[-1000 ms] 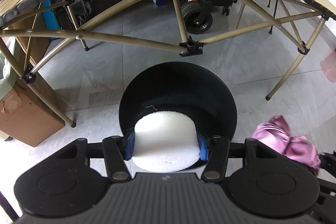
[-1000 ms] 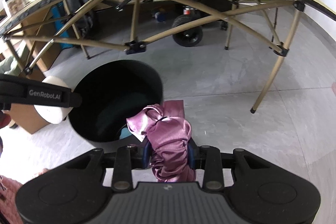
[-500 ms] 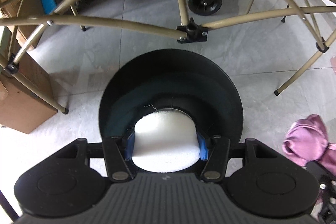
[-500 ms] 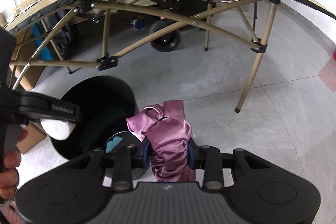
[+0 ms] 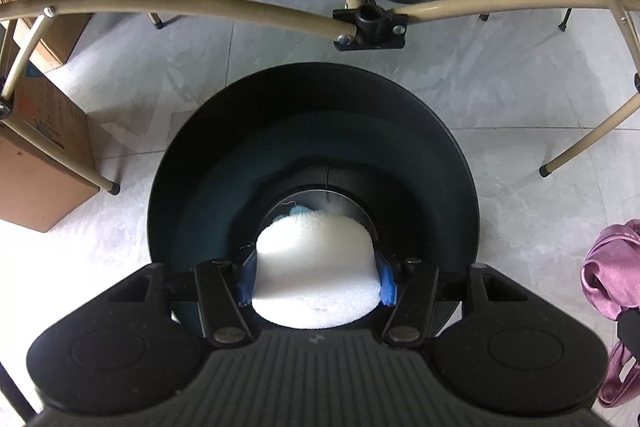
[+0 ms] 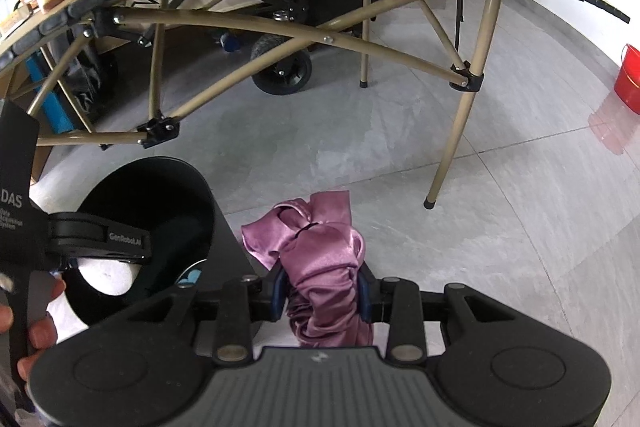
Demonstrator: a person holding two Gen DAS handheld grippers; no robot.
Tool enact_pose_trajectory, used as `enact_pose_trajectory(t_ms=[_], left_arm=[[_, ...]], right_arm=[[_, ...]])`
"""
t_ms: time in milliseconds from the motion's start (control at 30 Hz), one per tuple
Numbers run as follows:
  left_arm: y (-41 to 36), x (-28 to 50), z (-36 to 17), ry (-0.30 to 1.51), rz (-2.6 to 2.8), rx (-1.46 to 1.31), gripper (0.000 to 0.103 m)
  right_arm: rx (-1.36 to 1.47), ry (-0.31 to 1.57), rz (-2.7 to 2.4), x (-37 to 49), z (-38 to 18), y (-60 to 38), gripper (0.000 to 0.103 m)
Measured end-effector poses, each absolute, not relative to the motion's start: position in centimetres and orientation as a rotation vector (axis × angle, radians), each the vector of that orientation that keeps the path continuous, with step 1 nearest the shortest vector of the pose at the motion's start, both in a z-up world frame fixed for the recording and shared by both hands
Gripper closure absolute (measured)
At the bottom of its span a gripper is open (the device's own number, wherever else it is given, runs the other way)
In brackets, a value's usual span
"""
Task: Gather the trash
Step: 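Open the left gripper to drop the white cylinder into the bin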
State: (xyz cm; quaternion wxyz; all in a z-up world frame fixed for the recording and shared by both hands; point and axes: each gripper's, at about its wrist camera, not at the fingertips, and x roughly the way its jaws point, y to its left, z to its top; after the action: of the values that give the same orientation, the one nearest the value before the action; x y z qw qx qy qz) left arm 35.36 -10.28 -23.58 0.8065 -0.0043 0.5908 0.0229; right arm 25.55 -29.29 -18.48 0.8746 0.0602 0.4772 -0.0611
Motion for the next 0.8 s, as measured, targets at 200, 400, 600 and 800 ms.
enact_pose_trajectory(t_ms=[200,400,600,800], left_arm=[[-10.2,35.6,-23.7,1.284,0.044,-0.02,0.04],[-9.8,35.4,-23.3,1.274,0.05,-0.03,0.003],[-9.6,35.1,-23.1,1.266,0.056,-0.004,0.001],[-9.3,34.4,-22.4,1.228,0.057,0.063,0.001]], right_arm=[[0.134,0.999,-0.14,26.2,-18.7,-29.6,0.07],[0.14,0.999,-0.147,26.2,-18.8,-29.9,0.07],[0.14,0.999,-0.147,26.2,-18.8,-29.8,0.07],[0.137,1.005,-0.137,26.3,-18.9,-29.5,0.07]])
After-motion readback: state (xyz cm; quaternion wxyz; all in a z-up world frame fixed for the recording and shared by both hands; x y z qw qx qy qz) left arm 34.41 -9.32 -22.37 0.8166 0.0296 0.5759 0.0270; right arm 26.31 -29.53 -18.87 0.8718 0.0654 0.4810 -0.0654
